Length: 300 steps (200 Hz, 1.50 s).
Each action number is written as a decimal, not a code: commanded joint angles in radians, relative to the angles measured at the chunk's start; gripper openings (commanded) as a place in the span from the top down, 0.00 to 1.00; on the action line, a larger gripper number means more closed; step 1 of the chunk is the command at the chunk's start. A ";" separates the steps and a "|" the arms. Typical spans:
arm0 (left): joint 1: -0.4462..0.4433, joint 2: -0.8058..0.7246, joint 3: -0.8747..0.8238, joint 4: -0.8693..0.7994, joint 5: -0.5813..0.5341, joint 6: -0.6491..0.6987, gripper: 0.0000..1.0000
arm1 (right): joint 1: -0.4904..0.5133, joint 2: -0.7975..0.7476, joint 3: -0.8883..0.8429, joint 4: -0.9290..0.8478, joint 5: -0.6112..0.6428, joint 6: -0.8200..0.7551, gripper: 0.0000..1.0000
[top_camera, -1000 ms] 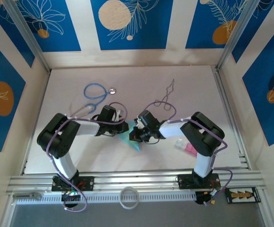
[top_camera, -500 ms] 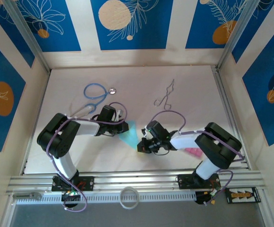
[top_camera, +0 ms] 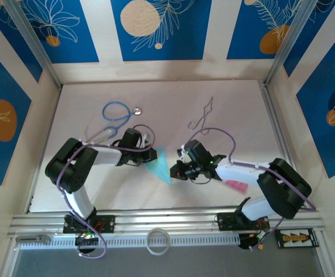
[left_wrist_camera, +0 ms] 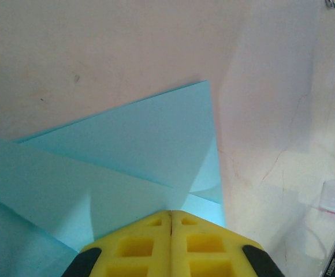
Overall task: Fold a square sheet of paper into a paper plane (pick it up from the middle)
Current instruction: Fourth fold the wing at the center of the table.
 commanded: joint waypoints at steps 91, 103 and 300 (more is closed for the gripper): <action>0.020 0.000 -0.021 -0.041 -0.039 0.030 1.00 | 0.001 0.322 0.078 0.010 -0.007 0.058 0.95; 0.019 -0.020 -0.017 -0.030 -0.027 0.036 0.97 | 0.005 0.329 0.050 0.010 0.001 0.065 0.98; 0.163 0.072 0.031 -0.078 0.009 0.115 0.96 | 0.006 0.341 0.054 -0.071 0.024 0.056 1.00</action>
